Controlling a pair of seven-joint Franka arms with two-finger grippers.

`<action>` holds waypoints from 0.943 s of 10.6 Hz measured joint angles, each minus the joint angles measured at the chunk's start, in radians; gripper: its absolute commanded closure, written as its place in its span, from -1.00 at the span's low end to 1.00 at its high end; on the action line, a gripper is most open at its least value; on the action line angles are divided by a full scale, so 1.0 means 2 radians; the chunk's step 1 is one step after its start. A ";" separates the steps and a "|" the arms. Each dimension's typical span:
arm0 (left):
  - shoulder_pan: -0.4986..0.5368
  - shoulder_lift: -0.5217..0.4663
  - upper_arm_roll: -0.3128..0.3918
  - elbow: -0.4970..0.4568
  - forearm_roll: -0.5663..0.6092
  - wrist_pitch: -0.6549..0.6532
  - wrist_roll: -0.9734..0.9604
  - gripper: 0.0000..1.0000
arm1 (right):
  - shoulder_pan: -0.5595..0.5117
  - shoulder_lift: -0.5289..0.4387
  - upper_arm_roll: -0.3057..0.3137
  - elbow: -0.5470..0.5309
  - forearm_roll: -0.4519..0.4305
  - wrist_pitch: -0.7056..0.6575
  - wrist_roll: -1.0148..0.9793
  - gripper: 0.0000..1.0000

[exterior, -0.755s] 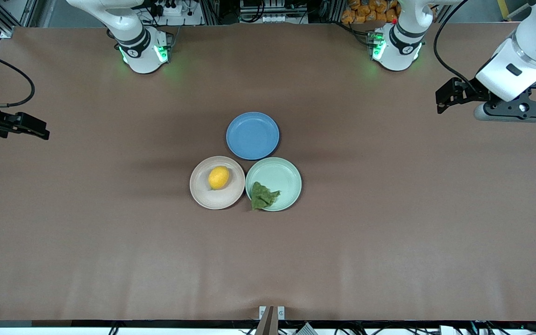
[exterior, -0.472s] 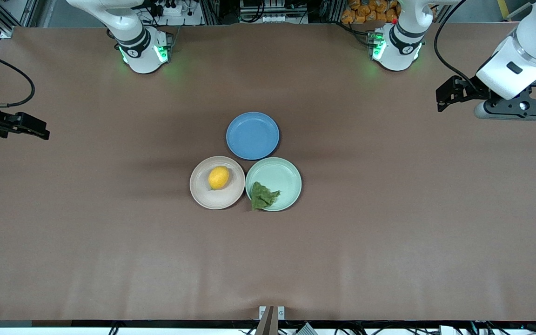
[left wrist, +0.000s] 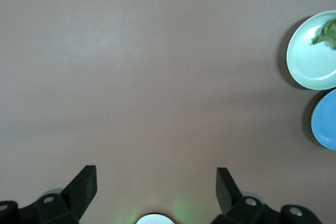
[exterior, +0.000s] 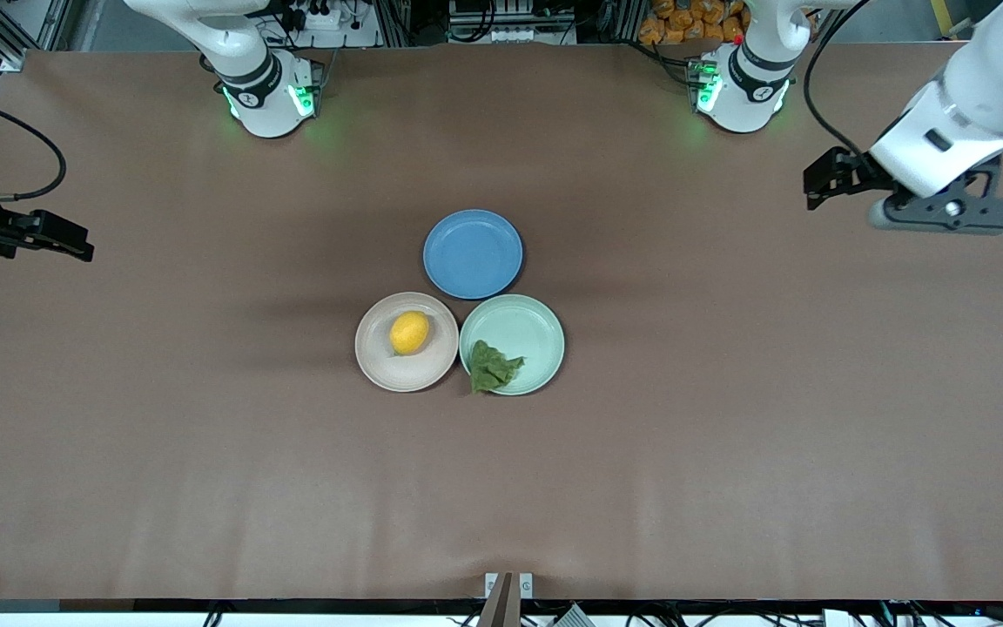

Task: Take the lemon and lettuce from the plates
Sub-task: 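Reach the right gripper to the lemon while the left gripper reaches the lettuce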

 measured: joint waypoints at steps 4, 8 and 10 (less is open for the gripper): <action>-0.017 0.054 -0.035 -0.003 0.005 0.004 -0.016 -1.00 | 0.011 0.000 0.002 -0.003 0.023 0.000 0.018 -1.00; -0.065 0.101 -0.039 0.001 0.005 0.075 -0.018 -1.00 | 0.057 0.005 0.003 -0.012 0.031 0.005 0.097 -1.00; -0.076 0.126 -0.039 0.002 0.005 0.126 -0.042 -1.00 | 0.088 0.022 0.004 -0.023 0.047 0.037 0.153 -1.00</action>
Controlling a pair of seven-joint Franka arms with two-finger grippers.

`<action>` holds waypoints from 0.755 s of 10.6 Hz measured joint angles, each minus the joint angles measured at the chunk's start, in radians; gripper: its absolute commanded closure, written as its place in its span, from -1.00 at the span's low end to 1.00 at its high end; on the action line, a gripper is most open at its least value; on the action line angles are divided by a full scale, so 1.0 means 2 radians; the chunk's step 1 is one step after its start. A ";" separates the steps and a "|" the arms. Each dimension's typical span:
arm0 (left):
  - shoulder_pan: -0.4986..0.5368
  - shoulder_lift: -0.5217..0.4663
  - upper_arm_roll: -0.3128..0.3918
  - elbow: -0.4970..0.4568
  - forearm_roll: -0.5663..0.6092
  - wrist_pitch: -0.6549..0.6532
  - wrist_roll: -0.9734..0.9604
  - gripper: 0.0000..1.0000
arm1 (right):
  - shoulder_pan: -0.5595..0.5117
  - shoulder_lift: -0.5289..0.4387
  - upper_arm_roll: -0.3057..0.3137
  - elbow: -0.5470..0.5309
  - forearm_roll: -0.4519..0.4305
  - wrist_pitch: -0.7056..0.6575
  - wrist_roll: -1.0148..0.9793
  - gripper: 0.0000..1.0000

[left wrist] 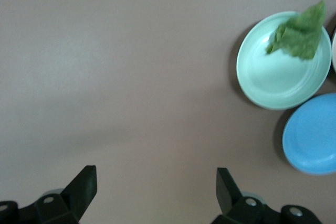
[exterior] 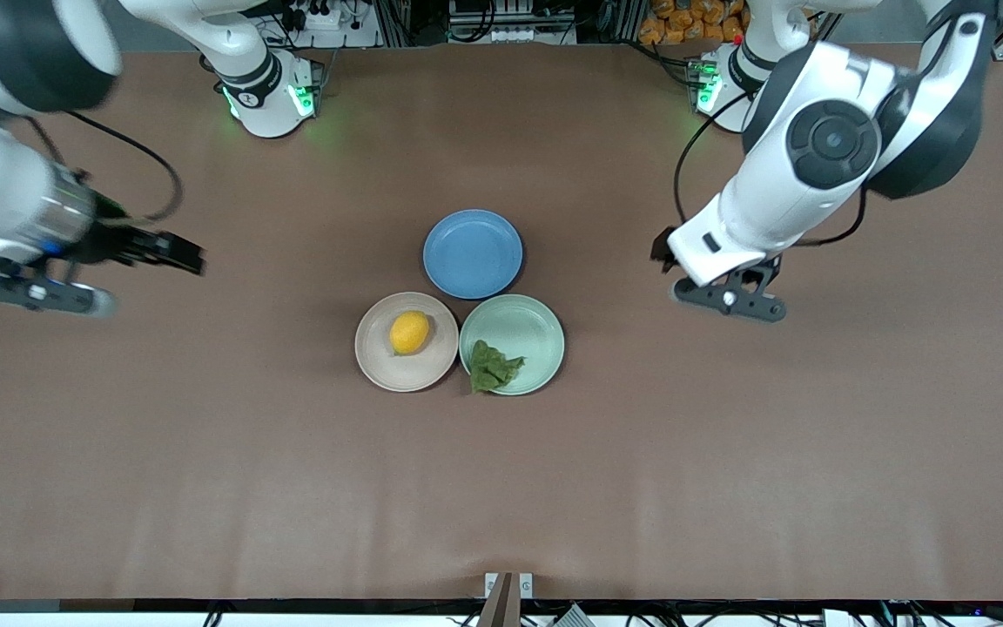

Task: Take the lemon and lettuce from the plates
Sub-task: 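Reach the right gripper to the lemon while the left gripper reaches the lettuce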

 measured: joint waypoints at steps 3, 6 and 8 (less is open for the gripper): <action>-0.004 0.035 0.000 0.002 0.000 0.059 -0.038 -1.00 | 0.073 0.046 0.001 -0.033 0.006 0.103 0.111 -1.00; -0.026 0.073 0.001 0.022 0.000 0.090 -0.064 -1.00 | 0.118 0.100 0.002 -0.043 0.010 0.141 0.152 -1.00; -0.026 0.088 0.002 0.044 0.000 0.092 -0.082 -1.00 | 0.136 0.131 0.001 -0.044 0.016 0.166 0.176 -1.00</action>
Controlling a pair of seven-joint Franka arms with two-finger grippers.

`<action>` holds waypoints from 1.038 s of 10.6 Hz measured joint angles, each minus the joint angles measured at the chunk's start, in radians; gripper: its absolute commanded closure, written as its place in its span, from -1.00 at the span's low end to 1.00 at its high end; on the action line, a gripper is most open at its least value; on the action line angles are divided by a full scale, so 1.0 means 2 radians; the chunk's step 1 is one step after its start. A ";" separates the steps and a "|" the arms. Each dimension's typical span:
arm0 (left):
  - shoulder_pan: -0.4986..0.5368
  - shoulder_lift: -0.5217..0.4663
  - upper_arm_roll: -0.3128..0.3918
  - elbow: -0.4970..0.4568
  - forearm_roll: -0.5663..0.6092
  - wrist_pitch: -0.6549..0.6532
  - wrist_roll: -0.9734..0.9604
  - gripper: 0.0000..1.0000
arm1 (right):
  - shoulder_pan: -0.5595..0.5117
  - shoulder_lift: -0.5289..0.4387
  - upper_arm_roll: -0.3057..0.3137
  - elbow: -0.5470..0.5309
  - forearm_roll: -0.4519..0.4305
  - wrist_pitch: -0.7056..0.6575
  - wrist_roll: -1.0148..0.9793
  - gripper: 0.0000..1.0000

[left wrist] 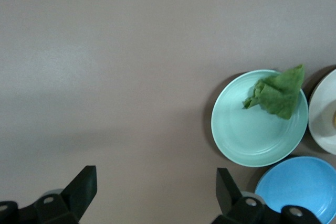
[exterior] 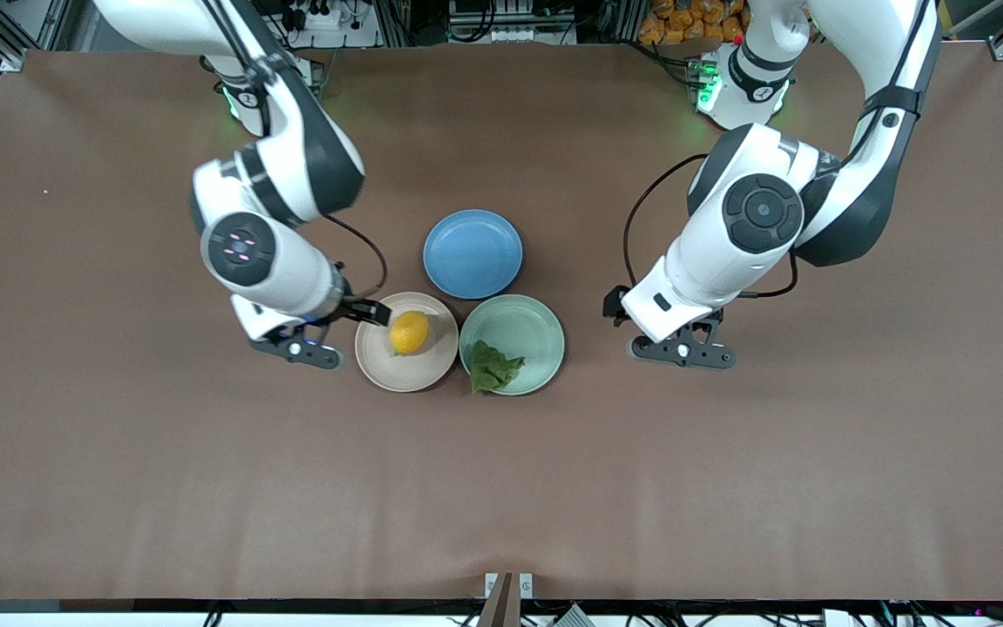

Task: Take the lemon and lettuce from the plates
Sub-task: 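Reach the right gripper to the lemon while the left gripper reaches the lettuce, then lower both grippers and close them on the lemon and lettuce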

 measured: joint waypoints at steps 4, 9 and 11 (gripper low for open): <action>-0.001 0.016 0.000 0.006 0.000 0.033 -0.012 -1.00 | 0.025 0.020 0.000 -0.032 0.001 0.074 0.033 -1.00; -0.041 0.104 -0.004 0.006 -0.003 0.187 -0.117 -1.00 | 0.049 0.053 0.000 -0.069 0.001 0.164 0.058 -1.00; -0.071 0.127 -0.003 0.006 -0.003 0.236 -0.158 -1.00 | 0.056 0.075 0.000 -0.070 0.001 0.196 0.063 -1.00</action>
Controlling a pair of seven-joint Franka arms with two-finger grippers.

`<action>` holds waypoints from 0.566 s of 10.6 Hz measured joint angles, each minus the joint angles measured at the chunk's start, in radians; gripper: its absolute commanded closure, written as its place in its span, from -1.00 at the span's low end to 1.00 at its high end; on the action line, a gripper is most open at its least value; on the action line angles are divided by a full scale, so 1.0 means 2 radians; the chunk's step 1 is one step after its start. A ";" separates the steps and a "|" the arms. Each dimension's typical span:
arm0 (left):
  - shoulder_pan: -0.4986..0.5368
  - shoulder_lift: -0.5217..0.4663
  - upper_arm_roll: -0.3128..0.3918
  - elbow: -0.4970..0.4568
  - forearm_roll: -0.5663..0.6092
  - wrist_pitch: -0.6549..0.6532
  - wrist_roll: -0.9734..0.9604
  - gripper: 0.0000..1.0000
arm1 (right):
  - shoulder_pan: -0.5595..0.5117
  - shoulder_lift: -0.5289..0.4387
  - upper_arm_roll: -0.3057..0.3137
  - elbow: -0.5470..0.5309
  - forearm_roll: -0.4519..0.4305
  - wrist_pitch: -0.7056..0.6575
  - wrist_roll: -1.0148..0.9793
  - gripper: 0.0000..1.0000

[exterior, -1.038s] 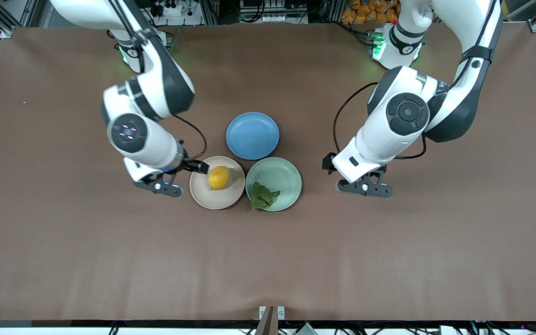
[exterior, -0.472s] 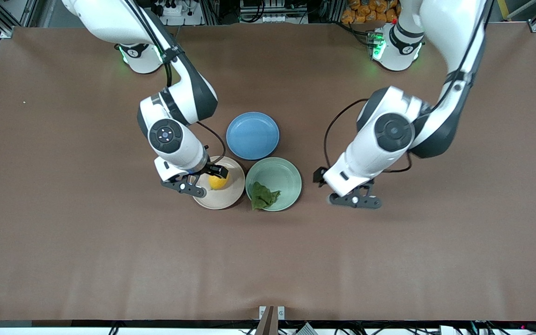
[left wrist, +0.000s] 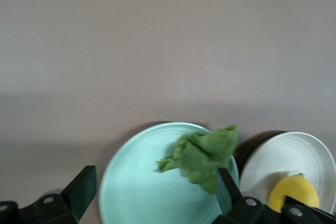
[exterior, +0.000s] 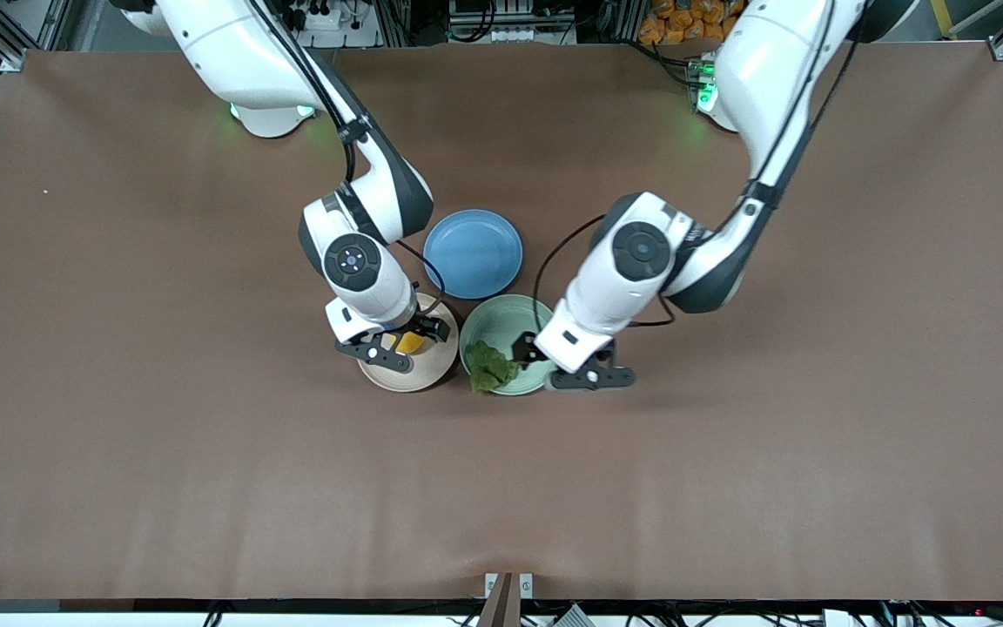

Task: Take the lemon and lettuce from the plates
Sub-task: 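Lower both grippers and close them on the lemon and lettuce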

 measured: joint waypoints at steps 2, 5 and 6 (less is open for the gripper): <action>-0.019 0.023 0.001 0.000 0.000 0.055 -0.019 -1.00 | 0.000 0.011 -0.001 -0.001 0.000 0.009 0.000 -1.00; -0.032 0.054 0.002 0.000 0.000 0.102 -0.028 -1.00 | 0.000 0.019 -0.002 -0.004 -0.006 0.019 -0.001 -1.00; -0.035 0.060 0.003 0.000 0.000 0.104 -0.028 -1.00 | 0.001 0.024 -0.002 -0.004 -0.007 0.025 -0.001 -0.95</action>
